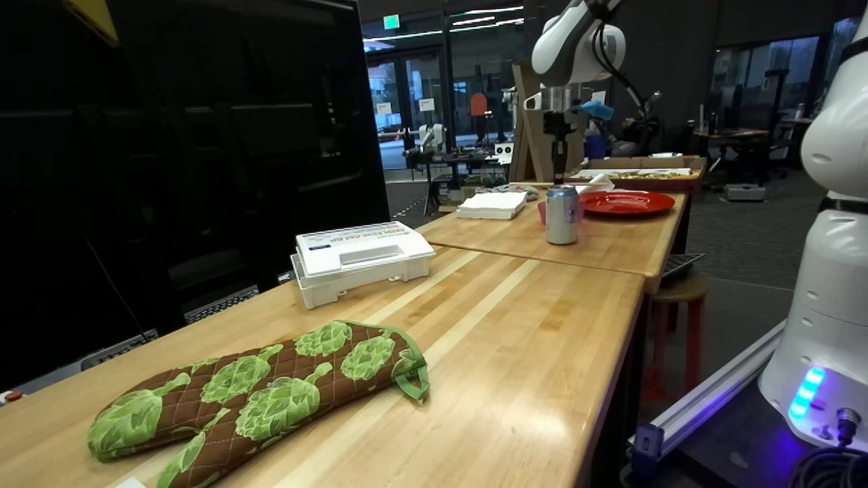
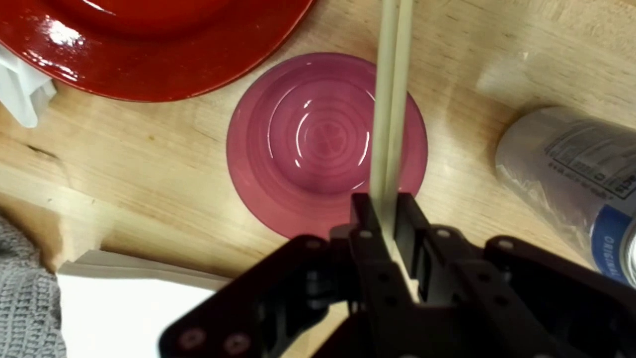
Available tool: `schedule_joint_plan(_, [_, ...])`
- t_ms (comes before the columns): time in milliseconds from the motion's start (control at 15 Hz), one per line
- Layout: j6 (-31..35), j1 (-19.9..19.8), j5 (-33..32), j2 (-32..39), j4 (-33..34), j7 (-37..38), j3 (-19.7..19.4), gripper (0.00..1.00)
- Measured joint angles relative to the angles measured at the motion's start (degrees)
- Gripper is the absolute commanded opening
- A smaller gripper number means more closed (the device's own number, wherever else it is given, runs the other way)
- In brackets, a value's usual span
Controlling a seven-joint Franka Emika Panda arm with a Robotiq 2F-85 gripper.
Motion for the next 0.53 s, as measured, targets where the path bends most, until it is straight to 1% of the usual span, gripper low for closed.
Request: schedule_joint_plan(533, [0.00, -2.49, 0.82, 3.50, 0.89, -0.01, -0.06, 0.04])
